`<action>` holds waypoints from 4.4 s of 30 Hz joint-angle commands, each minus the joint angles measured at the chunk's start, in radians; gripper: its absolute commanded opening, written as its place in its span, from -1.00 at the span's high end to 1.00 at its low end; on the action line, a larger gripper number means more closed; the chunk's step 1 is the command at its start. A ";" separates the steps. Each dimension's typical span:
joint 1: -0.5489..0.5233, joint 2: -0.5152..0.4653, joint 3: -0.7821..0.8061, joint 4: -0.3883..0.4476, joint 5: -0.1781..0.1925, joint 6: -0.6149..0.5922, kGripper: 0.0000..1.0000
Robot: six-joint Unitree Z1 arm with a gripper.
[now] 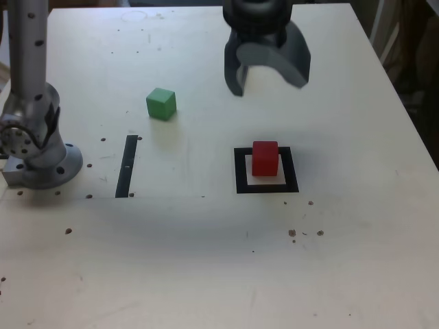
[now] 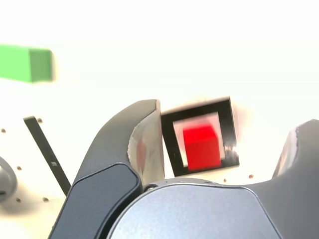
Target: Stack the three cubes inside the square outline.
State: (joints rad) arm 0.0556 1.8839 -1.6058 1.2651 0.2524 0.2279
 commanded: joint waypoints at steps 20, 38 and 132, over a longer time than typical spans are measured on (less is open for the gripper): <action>0.458 0.134 -0.271 0.118 -0.028 0.332 -0.98; 0.584 0.325 -0.379 0.129 0.021 0.440 -0.98; -0.175 0.034 -0.045 0.127 -0.144 -0.243 0.40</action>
State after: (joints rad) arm -0.1153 1.9053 -1.6472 1.3978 0.1107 -0.0078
